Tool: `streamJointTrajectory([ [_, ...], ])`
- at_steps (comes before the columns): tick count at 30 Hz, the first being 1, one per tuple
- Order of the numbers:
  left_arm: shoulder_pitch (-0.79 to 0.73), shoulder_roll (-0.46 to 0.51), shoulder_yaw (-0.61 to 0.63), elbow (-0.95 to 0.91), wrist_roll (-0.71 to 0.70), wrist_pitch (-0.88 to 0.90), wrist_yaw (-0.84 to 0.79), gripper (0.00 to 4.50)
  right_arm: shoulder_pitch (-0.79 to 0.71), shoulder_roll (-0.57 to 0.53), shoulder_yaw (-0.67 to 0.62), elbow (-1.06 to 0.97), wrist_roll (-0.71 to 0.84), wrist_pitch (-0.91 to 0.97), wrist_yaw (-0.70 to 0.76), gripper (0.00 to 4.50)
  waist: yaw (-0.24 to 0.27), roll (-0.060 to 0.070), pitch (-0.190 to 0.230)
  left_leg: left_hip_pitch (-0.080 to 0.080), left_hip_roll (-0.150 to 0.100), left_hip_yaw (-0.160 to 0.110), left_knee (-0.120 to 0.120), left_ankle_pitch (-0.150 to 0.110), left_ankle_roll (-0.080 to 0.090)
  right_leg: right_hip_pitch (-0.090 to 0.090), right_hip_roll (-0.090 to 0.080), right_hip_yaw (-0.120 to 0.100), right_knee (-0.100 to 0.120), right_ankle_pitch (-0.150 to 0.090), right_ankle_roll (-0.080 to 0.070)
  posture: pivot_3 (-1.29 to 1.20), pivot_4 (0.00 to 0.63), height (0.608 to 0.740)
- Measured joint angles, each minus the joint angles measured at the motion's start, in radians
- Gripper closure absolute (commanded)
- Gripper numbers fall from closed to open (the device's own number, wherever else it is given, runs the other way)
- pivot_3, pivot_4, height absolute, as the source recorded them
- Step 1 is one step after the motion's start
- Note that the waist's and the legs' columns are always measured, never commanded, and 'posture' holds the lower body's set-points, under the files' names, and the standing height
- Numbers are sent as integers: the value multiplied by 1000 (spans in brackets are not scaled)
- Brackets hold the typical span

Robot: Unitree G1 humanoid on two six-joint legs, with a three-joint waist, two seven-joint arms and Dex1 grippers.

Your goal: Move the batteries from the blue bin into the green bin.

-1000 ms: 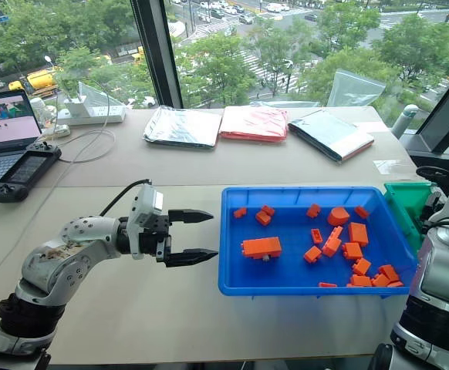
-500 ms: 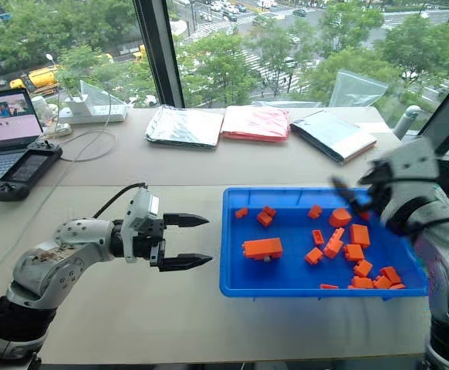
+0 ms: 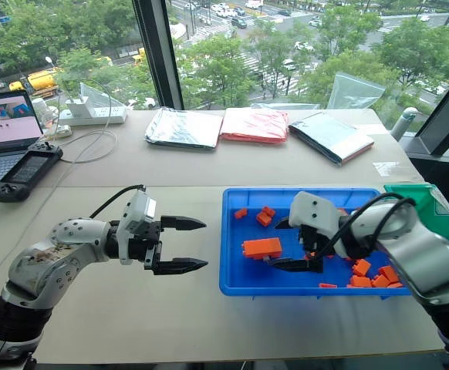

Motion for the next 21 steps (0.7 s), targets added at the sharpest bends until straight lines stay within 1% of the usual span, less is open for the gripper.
streamJointTrajectory([
  [4, 5, -4, 1, -2, 1, 0, 11, 0, -63, 58, 109, 106, -123, -87, 17, 9, 0, 0, 0, 0, 0, 0, 0, 0, 0, -1, 0, 0, 1, 0, 0, 0, 150, 740],
  [6, 6, -8, 1, -3, 1, 0, 17, 0, -81, 91, 131, 139, -155, -102, 16, 9, 1, 0, 0, 0, 0, 0, 0, 0, 0, -1, 0, 0, 1, 0, 0, 0, 150, 740],
  [12, 26, -14, 1, -7, 1, 0, 34, 0, -82, 119, 144, 180, -201, -122, 24, 9, 6, 0, 0, -1, 0, -1, 0, 0, 0, -1, 0, 0, 1, 0, 0, 0, 150, 740],
  [13, 26, -14, 1, -8, 1, 0, 36, 0, -82, 128, 144, 183, -202, -122, 24, 515, 7, 0, 0, -1, 0, -1, 0, 0, 0, -1, 0, 0, 1, 0, 0, 0, 150, 740],
  [14, 26, -14, 1, -9, 1, 0, 38, 0, -82, 134, 144, 183, -206, -122, 24, 643, 8, 0, 0, -1, 0, -1, 0, 0, 0, -1, 0, 0, 1, 0, 0, 0, 150, 740],
  [17, 26, -15, 1, -15, 1, 0, 41, 0, -82, 136, 144, 183, -210, -122, 28, 1745, 10, 0, 0, -1, 0, -1, 0, 0, 0, -1, 0, 0, 1, 0, 0, 0, 150, 740],
  [20, 26, -16, 1, -15, 1, 0, 42, 0, -82, 135, 143, 183, -210, -122, 39, 2644, 12, 0, 0, -1, 0, -1, 0, 0, 0, -1, 0, 0, 1, 0, 0, 0, 150, 740],
  [21, 26, -17, 1, -15, 1, 0, 42, 0, -82, 135, 142, 183, -211, -121, 41, 3046, 13, 0, 0, -1, 0, -1, 0, 0, 0, -1, 0, 0, 1, 0, 0, 0, 150, 740],
])
